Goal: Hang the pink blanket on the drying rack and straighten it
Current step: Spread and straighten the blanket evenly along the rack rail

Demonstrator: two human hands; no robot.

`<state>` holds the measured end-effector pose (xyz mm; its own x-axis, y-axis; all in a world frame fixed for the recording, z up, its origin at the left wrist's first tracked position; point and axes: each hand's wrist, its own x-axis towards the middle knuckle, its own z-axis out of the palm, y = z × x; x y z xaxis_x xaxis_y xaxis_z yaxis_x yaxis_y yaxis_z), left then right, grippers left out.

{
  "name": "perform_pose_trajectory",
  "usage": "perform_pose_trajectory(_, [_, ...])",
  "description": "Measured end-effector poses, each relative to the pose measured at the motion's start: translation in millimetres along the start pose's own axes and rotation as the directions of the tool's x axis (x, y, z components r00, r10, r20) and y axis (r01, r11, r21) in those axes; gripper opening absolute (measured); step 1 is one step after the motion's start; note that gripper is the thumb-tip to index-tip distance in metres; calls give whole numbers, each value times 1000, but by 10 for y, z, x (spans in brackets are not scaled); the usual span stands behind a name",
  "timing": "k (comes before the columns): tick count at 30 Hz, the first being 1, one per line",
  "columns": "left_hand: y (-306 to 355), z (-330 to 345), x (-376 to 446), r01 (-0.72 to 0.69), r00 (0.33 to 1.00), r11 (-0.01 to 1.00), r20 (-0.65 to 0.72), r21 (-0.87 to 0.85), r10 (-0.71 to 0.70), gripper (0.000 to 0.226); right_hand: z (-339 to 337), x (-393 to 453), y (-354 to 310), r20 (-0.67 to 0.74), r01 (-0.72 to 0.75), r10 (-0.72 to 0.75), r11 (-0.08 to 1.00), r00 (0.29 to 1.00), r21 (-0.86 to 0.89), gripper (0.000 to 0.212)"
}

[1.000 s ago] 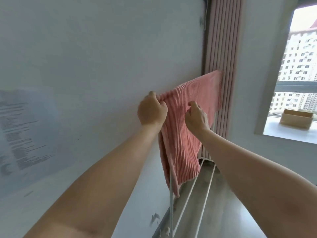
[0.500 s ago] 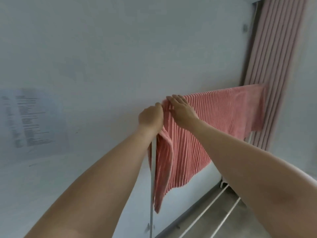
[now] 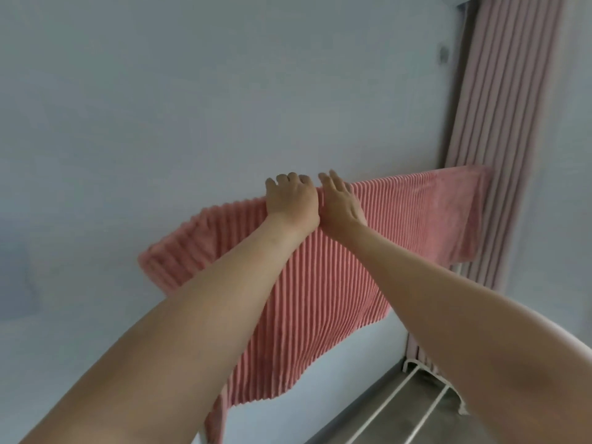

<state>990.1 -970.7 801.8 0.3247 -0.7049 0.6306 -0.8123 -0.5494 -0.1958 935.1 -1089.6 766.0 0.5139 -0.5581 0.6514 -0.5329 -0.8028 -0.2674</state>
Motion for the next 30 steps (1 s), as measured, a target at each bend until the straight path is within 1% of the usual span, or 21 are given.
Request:
perform_pose_trajectory(1, [110,46,147,7,1000,1000,-1,1,-7,42,9,132,80,-7,82,-82,994,997,-69,67])
perform_pose_trajectory(2, [211,95,309,12,1000,1000,2,-13,-12,35,-1,265,163,26,145,-142,981,989,-131,60])
perform_pose_trajectory(4, [324,215,538,-3,999,997,44,-76,6,28,-19,425,337,118,218,-196,953,973,-210,33])
perform_pose_trajectory(6, [367,353,651,-42,995,995,82,-89,49,28,-11,527,616,148,248,-223,951,963,-182,19])
perform_pose_trajectory(7, [373,416,690,-64,995,996,77,-63,69,29,7,597,809,135,261,-241,952,961,-157,18])
perform_pose_trajectory(9, [385,499,749,-83,995,996,57,-29,85,31,42,709,1204,104,242,-228,958,968,-151,30])
perform_pose_trajectory(11, [440,545,813,-52,996,999,70,-16,53,30,111,835,1562,70,212,-203,967,977,-143,43])
perform_pose_trajectory(13, [546,543,873,-23,995,1000,94,17,21,27,135,922,1854,44,179,-174,975,984,-129,51])
perform_pose_trajectory(15, [691,564,928,-1,994,999,108,33,-2,25,161,989,2100,0,160,-161,980,987,-115,49])
perform_pose_trajectory(17, [968,605,1006,17,996,1000,86,16,-19,23,164,1046,2332,-39,176,-181,980,983,-96,46])
perform_pose_trajectory(21, [1695,741,1316,40,997,999,61,-4,-39,26,160,1147,2668,-51,314,-317,948,947,-53,41])
perform_pose_trajectory(25, [2468,917,1738,83,995,996,50,23,-84,27,85,1342,3288,-25,402,-403,915,915,-43,34])
perform_pose_trajectory(27, [2760,1014,1945,111,992,993,57,29,-112,27,38,1488,3659,-19,382,-383,924,924,-22,31])
perform_pose_trajectory(30, [3188,1157,2269,132,984,990,115,57,-138,29,9,1739,4287,18,361,-360,933,933,-13,34])
